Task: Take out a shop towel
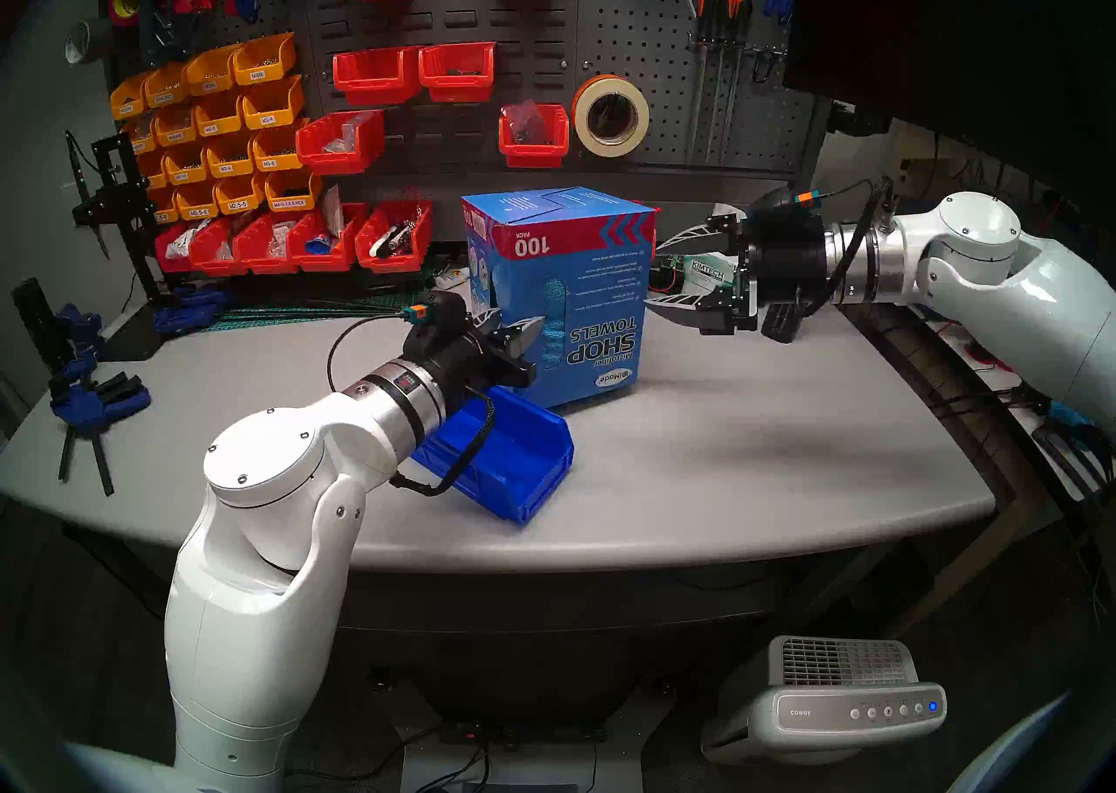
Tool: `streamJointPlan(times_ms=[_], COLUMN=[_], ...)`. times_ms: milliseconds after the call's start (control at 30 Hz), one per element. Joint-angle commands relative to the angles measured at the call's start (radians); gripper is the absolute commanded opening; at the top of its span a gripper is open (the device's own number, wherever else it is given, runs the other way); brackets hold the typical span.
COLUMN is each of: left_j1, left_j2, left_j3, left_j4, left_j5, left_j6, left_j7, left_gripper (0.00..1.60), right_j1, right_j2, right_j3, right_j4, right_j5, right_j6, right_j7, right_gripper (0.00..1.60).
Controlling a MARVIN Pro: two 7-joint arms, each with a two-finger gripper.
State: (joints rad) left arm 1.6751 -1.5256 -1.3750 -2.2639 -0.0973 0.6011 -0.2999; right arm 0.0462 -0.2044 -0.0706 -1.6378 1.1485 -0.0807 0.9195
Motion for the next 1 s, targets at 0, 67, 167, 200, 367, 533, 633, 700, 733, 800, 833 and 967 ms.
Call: streamJointPlan(times_ms=[0,67,167,200,367,533,633,700,733,800,833,967], left_j1=[-0.109,-0.126,-0.146,-0.153,-0.180,-0.207,-0.235,-0.245,-0.259,-0.275,-0.262,-0.285], left_j2=[-0.027,-0.027,-0.021,-0.021,-0.019,-0.013,0.008,0.024,0.037,0.064,0.061,0.096], left_j3=[-0.031,-0.041,-0.056,-0.062,-0.082,-0.086,-0.081,-0.079,-0.078,-0.076,-0.081,-0.089], left_j4=[-0.083,-0.085,-0.087,-0.085,-0.069,-0.051,-0.034,-0.028,-0.021,-0.015,-0.020,-0.016], left_j5=[-0.005,-0.004,-0.002,-0.003,-0.001,-0.003,0.001,0.010,0.011,0.022,0.024,0.040], left_j6=[-0.024,-0.021,-0.021,-0.017,-0.011,0.000,0.005,0.002,0.004,0.001,-0.006,-0.014], left_j7=[-0.015,-0.019,-0.029,-0.033,-0.049,-0.072,-0.093,-0.111,-0.121,-0.139,-0.145,-0.177], left_gripper=[0.00,0.00,0.00,0.00,0.00,0.00,0.00,0.00,0.00,0.00,0.00,0.00], right_j1=[0.021,0.022,0.022,0.023,0.024,0.024,0.023,0.022,0.022,0.022,0.022,0.021], right_j2=[-0.002,-0.002,-0.002,-0.002,-0.002,-0.002,-0.005,-0.005,-0.006,-0.006,-0.006,-0.005], right_j3=[0.021,0.019,0.017,0.017,0.015,0.014,0.012,0.010,0.010,0.009,0.008,0.006], right_j4=[-0.002,-0.002,-0.002,-0.002,-0.002,-0.001,0.002,0.002,0.002,0.002,0.002,0.002], right_j5=[0.008,0.008,0.006,0.005,0.007,0.007,0.007,0.008,0.008,0.009,0.009,0.008], right_j6=[-0.004,-0.005,-0.005,-0.005,-0.007,-0.007,-0.009,-0.010,-0.010,-0.011,-0.011,-0.010], right_j7=[-0.010,-0.012,-0.015,-0.016,-0.021,-0.024,-0.026,-0.027,-0.027,-0.028,-0.029,-0.030], right_gripper=[1.60,1.60,1.60,1.60,1.60,1.60,1.60,1.60,1.60,1.60,1.60,1.60])
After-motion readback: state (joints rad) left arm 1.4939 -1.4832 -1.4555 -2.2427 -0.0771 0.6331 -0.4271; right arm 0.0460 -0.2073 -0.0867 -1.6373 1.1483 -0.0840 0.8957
